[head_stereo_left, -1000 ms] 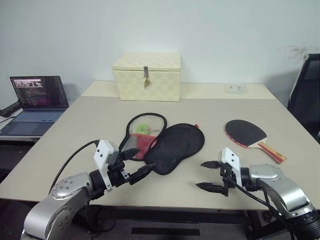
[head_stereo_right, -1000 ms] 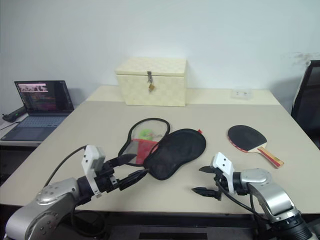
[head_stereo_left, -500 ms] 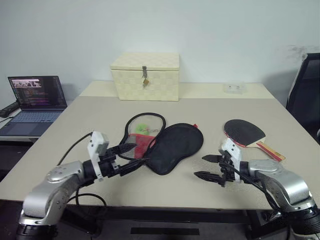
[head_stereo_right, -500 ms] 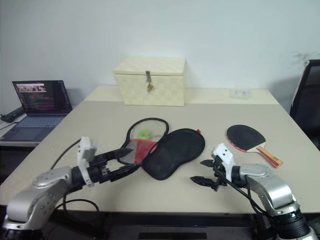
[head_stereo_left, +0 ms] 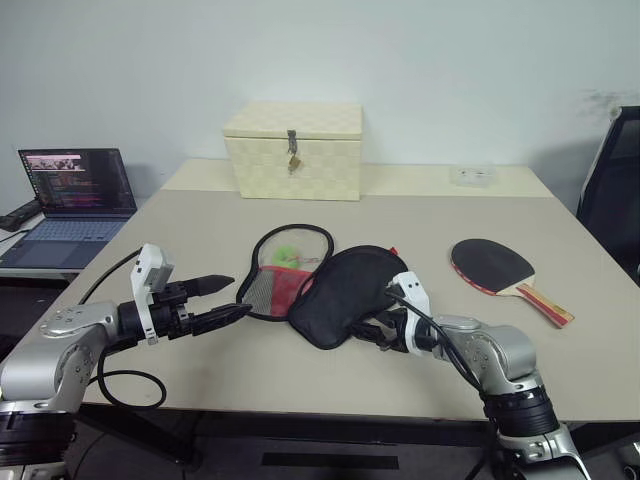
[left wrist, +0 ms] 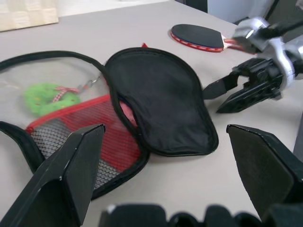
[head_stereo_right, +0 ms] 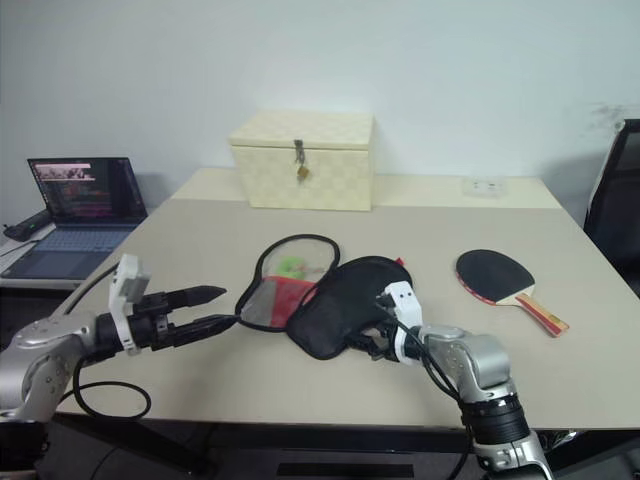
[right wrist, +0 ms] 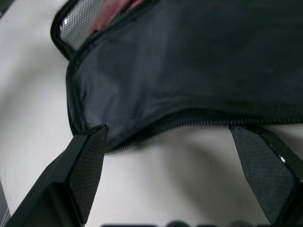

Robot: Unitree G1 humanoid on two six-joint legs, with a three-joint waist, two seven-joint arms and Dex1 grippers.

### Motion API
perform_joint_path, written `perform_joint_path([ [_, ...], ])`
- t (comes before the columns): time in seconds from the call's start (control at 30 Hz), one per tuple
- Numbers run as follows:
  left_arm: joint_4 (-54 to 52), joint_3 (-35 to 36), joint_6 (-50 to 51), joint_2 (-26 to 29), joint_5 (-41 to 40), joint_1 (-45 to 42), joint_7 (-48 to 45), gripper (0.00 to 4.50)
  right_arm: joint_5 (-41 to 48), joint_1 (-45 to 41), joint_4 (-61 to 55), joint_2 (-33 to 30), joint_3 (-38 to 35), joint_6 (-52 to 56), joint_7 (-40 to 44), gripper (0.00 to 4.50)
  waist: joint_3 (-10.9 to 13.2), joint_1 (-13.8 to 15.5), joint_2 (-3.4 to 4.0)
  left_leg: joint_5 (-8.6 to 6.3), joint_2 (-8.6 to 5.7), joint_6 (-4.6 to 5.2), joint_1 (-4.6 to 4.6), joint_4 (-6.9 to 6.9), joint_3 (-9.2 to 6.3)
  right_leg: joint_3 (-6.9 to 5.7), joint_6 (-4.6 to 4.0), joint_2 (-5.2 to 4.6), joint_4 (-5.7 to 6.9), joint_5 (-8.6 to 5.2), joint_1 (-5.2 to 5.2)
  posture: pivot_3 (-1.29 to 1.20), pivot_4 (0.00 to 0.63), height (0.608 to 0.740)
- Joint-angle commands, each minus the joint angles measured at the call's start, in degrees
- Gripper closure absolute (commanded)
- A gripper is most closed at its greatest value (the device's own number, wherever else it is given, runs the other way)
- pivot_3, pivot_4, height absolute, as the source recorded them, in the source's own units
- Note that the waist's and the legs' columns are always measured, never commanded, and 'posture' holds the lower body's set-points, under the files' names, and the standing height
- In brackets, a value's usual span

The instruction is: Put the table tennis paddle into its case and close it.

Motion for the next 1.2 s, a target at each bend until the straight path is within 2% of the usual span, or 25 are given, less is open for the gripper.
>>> perform_joint_path([
  [0.03,0.51,1.6,-1.36,2.19,0.91,-1.41,-1.66,0.0,-1.05,-0.98,0.8,1.48,0.55,-0.89,-1.93,0.04,-0.01,-0.06,-0.02,0.0,0.03,0.0,0.01,0.0,0.0,0.0,-0.03,0.01,0.01,0.02,0.0,0.0,0.15,0.74],
  [0.23,1.89,1.76,-2.09,2.69,1.89,-2.53,-2.44,0.0,1.92,-2.29,1.17,7.88,-2.0,0.27,-3.69,0.04,-0.02,-0.53,-0.03,0.0,0.13,0.0,0.07,-0.01,0.02,0.01,-0.04,0.14,0.05,0.02,-0.01,0.0,0.15,0.74],
  [0.37,2.24,2.01,-2.64,2.58,2.29,-2.33,-2.73,0.0,2.54,-5.5,5.73,13.92,-5.41,-0.86,-6.86,0.04,-0.01,-1.16,-0.02,0.0,0.16,0.0,-0.06,-0.05,0.02,0.02,-0.12,0.15,0.08,0.07,-0.18,0.0,0.15,0.74],
  [0.47,1.95,2.05,-2.72,2.52,2.41,-2.21,-2.72,0.0,1.48,-7.63,9.98,15.91,-5.44,-3.53,-7.98,0.04,-0.01,-1.22,-0.02,0.0,0.14,0.0,-0.15,-0.05,-0.01,0.0,-0.14,0.14,0.08,0.08,-0.23,0.0,0.15,0.74],
  [0.57,1.89,2.11,-2.9,2.63,2.49,-2.12,-3.0,0.0,1.21,-8.51,12.35,16.33,-5.2,-5.0,-8.28,0.6,-0.01,-1.23,-0.02,0.0,0.13,0.0,-0.18,-0.05,-0.02,0.0,-0.14,0.13,0.06,0.08,-0.24,0.0,0.15,0.74],
  [0.7,1.09,2.56,-3.11,2.9,2.3,-1.08,-3.37,0.0,1.69,-8.33,12.89,14.97,-4.25,-4.29,-7.06,1.87,-0.01,-1.24,-0.02,0.0,0.13,0.0,-0.19,-0.05,-0.02,-0.01,-0.14,0.13,0.06,0.08,-0.25,0.0,0.15,0.74],
  [0.73,0.67,2.61,-3.08,2.87,2.21,-0.8,-3.31,0.0,1.91,-8.11,12.77,14.18,-4.02,-3.51,-6.51,2.32,-0.01,-1.25,-0.02,0.0,0.13,0.0,-0.19,-0.05,-0.02,0.0,-0.14,0.13,0.06,0.08,-0.25,0.0,0.15,0.74],
  [0.93,-2.98,1.56,-1.9,1.32,1.11,-0.17,-2.49,0.0,2.55,-6.7,11.5,7.17,-1.82,-0.11,-1.74,4.42,-0.01,-1.2,-0.02,0.0,0.12,0.01,-0.21,-0.04,-0.03,-0.02,-0.14,0.12,0.05,0.08,-0.25,0.0,0.15,0.74],
  [1.2,-3.93,-1.92,-1.46,-1.33,1.73,-3.03,-2.68,0.0,2.97,-6.95,10.08,-5.21,0.68,2.54,7.13,4.47,-0.02,-0.76,-0.04,0.0,0.07,0.01,-0.23,-0.01,-0.04,-0.04,-0.13,0.13,0.05,0.08,-0.23,0.0,0.15,0.74],
])
